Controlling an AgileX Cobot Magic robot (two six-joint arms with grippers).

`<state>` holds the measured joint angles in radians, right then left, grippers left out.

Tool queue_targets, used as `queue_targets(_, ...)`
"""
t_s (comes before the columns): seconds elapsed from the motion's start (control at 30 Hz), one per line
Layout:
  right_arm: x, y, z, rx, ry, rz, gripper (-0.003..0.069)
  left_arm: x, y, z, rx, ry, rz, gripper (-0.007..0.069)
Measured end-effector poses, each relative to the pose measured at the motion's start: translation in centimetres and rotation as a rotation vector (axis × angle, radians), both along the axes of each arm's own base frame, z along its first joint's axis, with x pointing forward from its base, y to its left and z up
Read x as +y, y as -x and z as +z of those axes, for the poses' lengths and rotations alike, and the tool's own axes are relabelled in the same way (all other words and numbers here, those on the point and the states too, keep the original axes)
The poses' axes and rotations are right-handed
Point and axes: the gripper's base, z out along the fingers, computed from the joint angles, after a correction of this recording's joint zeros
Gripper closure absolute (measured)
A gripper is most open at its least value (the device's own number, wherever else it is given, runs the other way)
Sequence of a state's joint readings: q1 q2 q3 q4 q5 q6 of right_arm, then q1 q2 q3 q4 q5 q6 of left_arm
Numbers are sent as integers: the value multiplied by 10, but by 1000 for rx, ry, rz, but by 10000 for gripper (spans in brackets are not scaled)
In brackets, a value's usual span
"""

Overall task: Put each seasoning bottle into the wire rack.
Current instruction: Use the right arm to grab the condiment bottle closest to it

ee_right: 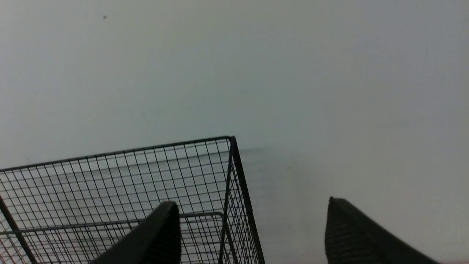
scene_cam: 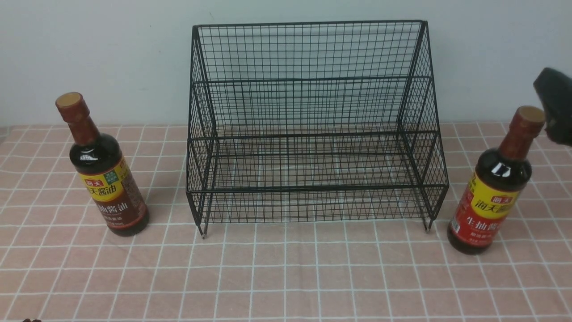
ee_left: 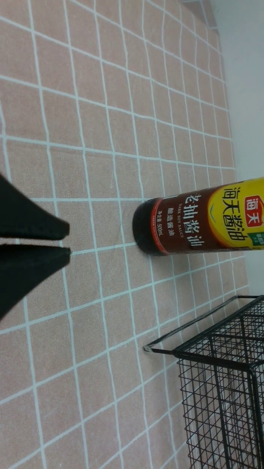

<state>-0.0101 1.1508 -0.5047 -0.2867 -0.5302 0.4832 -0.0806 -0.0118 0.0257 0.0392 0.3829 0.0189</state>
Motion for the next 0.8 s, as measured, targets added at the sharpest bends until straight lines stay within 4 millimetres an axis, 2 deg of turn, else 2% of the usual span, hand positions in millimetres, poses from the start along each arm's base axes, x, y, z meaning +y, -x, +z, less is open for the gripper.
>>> queue_targets(0.33,5,-14,-18,34,42,55,158,0,0,0,0,0,0,617)
queue_targets(0.57,7,-27,-42,114,54,81,171,0,0,0,0,0,0,617)
queue_targets(0.63,7,-29,-47,129,52,83,189,0,0,0,0,0,0,617)
queue_targets(0.77,8,-37,-55,152,67,96,350,0,0,0,0,0,0,617)
queue_targets(0.8,7,-38,-54,147,88,97,361,0,0,0,0,0,0,617)
